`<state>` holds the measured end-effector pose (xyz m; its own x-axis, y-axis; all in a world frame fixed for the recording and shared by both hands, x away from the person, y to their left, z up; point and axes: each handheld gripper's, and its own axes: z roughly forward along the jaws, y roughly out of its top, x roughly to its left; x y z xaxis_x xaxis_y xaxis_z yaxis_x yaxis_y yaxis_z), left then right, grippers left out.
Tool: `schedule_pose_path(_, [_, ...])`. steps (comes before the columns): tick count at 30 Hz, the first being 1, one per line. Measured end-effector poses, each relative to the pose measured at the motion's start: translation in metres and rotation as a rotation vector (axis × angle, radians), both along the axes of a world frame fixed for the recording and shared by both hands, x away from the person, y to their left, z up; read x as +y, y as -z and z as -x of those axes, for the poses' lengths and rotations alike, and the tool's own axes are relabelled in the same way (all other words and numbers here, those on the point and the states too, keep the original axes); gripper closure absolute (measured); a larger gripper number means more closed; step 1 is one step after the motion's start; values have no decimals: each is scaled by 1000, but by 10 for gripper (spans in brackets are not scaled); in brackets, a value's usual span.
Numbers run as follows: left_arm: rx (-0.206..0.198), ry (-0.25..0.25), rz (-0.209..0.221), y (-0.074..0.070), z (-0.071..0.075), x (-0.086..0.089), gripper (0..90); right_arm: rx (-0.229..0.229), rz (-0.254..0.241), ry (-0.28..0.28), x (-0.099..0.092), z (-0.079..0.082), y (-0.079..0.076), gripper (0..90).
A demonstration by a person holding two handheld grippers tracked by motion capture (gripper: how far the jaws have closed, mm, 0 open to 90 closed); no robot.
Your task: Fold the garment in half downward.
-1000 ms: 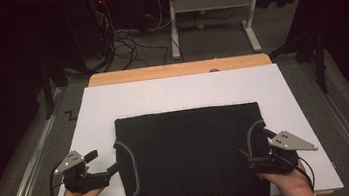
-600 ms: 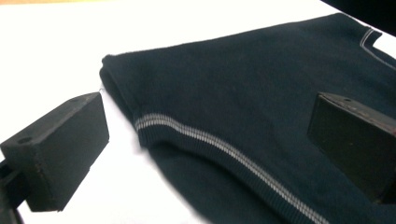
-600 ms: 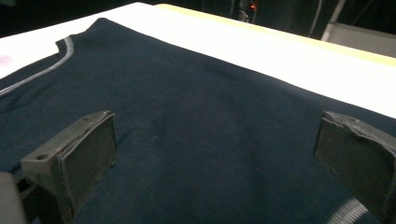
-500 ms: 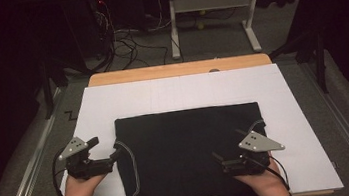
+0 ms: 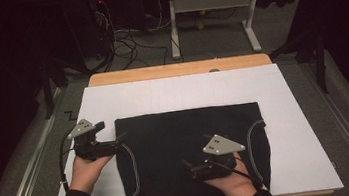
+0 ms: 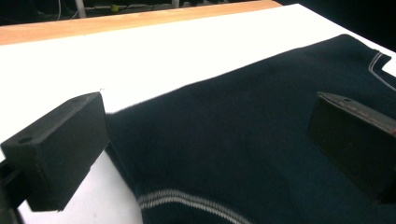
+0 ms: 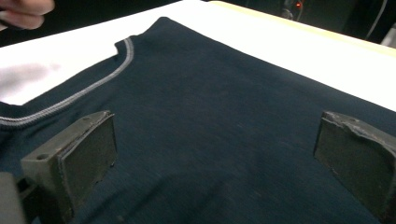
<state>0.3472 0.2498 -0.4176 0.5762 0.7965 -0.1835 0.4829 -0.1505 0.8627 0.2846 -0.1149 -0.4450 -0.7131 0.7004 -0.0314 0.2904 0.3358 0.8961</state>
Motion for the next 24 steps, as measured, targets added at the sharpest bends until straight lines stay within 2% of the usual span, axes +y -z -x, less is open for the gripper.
schedule_pose_path(8, [7,-2,4,-11,-22,-4,0,15,11,-75,43,3,5,0])
schedule_pose_path(11, [16,0,17,-14,-29,-6,0,25,14,-102,54,6,6,0])
schedule_pose_path(15, [15,11,11,-15,-39,-6,0,39,7,-136,68,11,7,0])
schedule_pose_path(17, [6,2,22,-13,-44,-4,0,42,10,-151,74,13,7,0])
schedule_pose_path(19, [18,8,34,-10,-48,-2,0,43,8,-161,78,16,7,0])
schedule_pose_path(24, [47,10,31,2,-55,4,0,46,4,-169,84,20,4,0])
